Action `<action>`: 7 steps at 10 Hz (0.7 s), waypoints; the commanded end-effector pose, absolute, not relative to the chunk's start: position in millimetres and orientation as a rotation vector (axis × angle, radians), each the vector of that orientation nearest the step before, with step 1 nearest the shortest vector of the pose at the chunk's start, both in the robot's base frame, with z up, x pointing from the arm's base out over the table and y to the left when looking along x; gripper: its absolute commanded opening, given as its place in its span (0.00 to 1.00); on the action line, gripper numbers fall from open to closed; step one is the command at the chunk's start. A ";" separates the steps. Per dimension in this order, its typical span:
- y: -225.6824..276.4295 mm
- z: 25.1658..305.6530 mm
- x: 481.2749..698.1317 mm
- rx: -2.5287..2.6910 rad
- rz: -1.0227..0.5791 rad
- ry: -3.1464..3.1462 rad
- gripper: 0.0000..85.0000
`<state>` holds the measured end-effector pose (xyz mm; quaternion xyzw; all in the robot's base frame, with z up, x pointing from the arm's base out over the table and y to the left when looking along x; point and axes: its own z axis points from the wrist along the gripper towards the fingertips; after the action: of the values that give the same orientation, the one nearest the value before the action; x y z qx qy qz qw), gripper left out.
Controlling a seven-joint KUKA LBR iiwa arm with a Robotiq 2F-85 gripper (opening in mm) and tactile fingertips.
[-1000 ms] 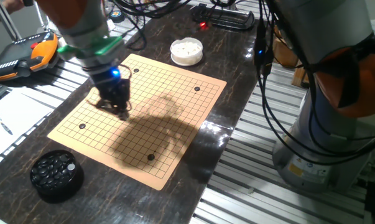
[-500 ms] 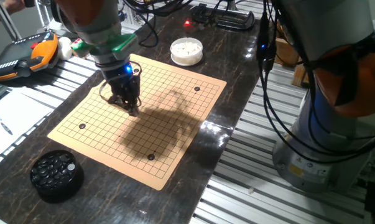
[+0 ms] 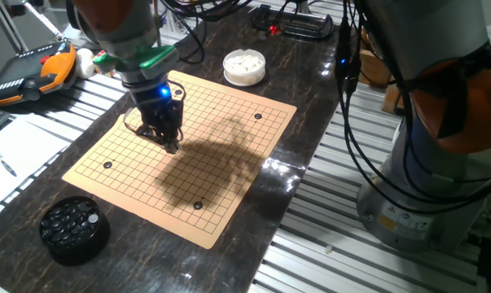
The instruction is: Play the first move as black on the 3-4 point in the upper right corner of the Go board
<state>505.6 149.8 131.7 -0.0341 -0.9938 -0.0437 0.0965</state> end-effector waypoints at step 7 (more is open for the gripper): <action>158.7 124.7 479.5 -0.168 -0.171 -2.962 0.01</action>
<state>479.6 158.9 123.8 -0.0565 -0.9929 -0.0601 0.0852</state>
